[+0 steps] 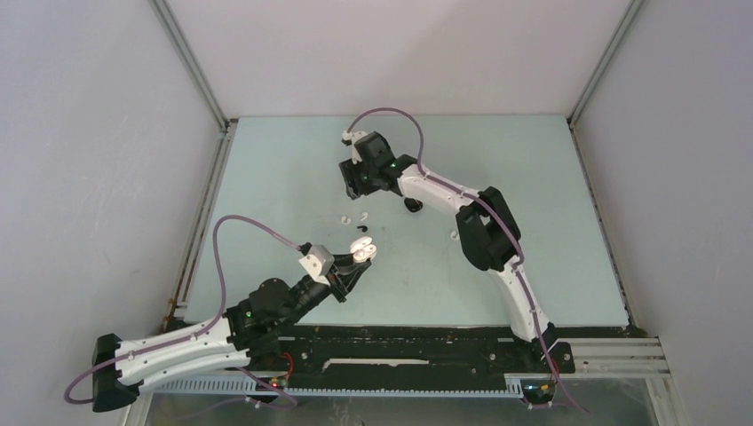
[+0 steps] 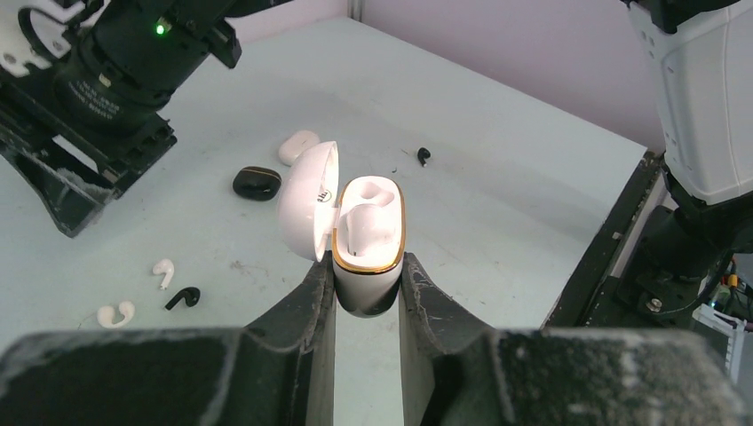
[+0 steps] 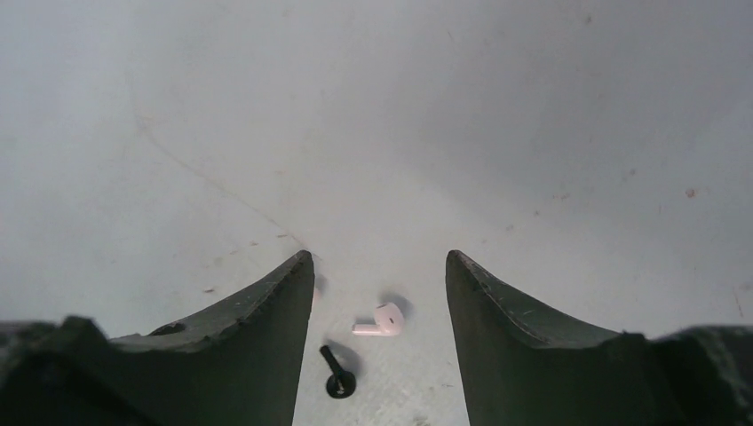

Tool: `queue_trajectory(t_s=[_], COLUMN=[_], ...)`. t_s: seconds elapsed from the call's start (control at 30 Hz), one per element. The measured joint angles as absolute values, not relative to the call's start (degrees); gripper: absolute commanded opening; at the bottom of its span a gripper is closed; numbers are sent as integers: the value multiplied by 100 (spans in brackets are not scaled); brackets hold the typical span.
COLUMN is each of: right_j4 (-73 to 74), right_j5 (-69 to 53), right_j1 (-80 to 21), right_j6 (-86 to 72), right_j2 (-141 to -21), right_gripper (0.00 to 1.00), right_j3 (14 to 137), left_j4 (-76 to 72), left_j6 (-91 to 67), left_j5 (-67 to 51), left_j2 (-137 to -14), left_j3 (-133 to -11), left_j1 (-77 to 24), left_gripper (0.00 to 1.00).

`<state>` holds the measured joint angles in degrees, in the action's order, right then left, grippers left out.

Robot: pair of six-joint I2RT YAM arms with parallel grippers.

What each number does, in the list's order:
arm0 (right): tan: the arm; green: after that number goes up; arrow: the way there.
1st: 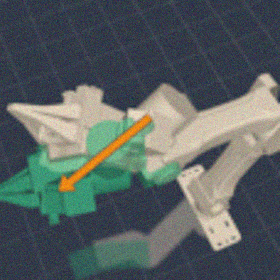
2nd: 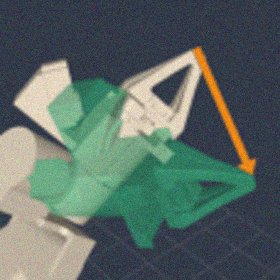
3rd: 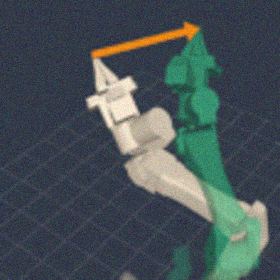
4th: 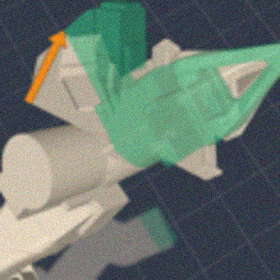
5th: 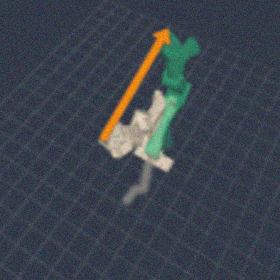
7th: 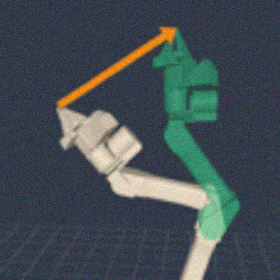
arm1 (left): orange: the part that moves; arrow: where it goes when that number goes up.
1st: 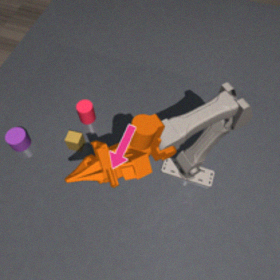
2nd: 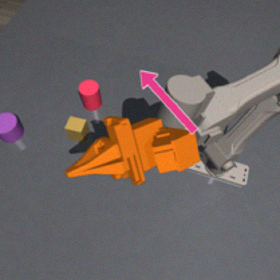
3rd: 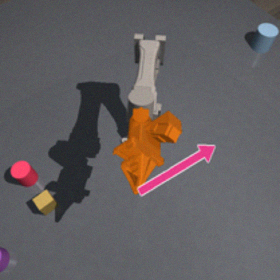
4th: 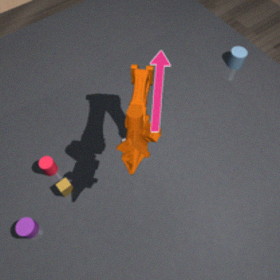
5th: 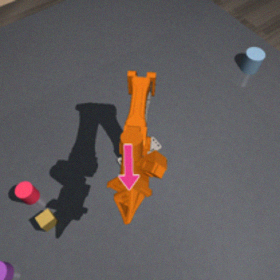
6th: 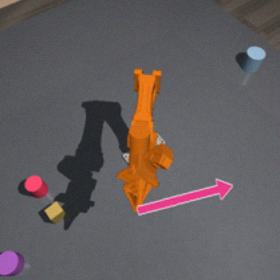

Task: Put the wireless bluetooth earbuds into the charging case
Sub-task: Pick up the right earbud from the center of the board.

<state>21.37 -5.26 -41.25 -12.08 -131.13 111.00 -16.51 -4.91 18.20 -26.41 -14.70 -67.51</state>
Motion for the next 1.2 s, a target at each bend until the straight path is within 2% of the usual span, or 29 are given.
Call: queue_trajectory(t_s=[0.13,0.27,0.77,1.2], right_j4=[2379,2571,2751,2526], right_j5=[-169,49,462,738], right_j1=[-4198,-4259,-4359,-4466], right_j6=[-1232,-1227,-1361,-1330], right_j2=[-13360,-13472,-13555,-13537], right_gripper=[57,60,48,46], right_j3=[11142,11131,10984,10748], left_j4=[-1597,-1586,-1573,-1573], left_j6=[-449,-445,-475,-473], left_j5=[1796,1789,1780,1778], left_j2=[-2661,-2657,-2580,-2587], left_j3=[-1470,-1470,-1470,-1470], left_j1=[-6751,-6751,-6757,-6772], left_gripper=[0,0,0,0])
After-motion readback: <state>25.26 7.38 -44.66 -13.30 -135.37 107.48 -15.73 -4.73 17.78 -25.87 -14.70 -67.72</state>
